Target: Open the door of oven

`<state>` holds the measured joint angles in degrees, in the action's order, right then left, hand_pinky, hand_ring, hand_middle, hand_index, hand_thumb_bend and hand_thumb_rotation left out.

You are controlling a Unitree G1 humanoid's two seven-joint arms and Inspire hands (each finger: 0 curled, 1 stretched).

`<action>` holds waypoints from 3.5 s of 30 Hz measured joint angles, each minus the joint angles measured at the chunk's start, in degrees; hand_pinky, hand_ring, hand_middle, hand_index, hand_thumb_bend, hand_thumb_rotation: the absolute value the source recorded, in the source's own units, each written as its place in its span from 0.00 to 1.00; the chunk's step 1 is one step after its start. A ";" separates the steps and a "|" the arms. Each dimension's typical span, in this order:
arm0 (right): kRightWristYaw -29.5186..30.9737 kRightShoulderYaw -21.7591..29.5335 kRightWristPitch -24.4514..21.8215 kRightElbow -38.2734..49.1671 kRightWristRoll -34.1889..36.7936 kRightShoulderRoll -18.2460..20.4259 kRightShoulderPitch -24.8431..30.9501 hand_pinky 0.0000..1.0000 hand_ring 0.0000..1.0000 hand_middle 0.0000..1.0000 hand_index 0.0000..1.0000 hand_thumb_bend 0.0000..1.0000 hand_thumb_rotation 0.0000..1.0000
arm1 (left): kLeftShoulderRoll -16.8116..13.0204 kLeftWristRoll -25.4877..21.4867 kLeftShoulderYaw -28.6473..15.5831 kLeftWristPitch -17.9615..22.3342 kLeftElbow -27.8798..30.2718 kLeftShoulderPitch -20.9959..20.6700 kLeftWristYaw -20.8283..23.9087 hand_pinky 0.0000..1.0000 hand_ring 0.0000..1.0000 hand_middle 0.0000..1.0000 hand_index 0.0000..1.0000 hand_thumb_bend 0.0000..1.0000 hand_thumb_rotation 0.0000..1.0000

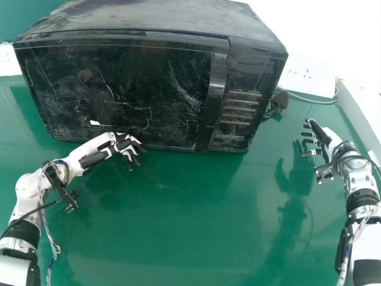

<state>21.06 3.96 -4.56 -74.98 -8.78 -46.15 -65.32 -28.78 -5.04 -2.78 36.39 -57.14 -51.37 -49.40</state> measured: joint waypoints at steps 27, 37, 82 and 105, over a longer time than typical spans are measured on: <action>0.25 0.83 -1.55 -0.04 0.32 -0.08 -0.39 0.73 0.84 0.88 0.96 0.62 0.56 | -0.11 -0.57 -0.15 -0.94 0.34 -0.29 -0.33 0.33 0.40 0.48 0.69 0.83 0.64; 0.14 -0.01 -1.98 0.00 -0.03 -0.19 -0.74 0.69 0.81 0.88 0.94 0.55 0.70 | -0.18 -4.82 -1.76 -5.67 8.03 3.79 -1.96 0.32 0.39 0.50 0.73 0.80 0.69; 1.02 0.82 -2.44 0.01 0.50 -0.63 -0.57 0.76 0.84 0.89 0.96 0.59 0.54 | 2.61 -22.78 -7.04 -39.67 38.07 13.25 -2.99 0.36 0.55 0.69 0.72 0.88 0.66; 0.98 0.22 -0.98 0.19 0.50 -1.02 0.43 0.73 0.80 0.85 0.90 0.56 0.65 | 5.20 -25.65 -7.17 -46.03 45.93 16.77 -2.16 0.50 0.80 0.91 0.83 0.98 0.63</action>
<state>22.04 4.17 -5.54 -74.80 -8.28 -47.17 -64.89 -23.57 -30.68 -9.94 -9.64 -11.21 -34.60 -51.55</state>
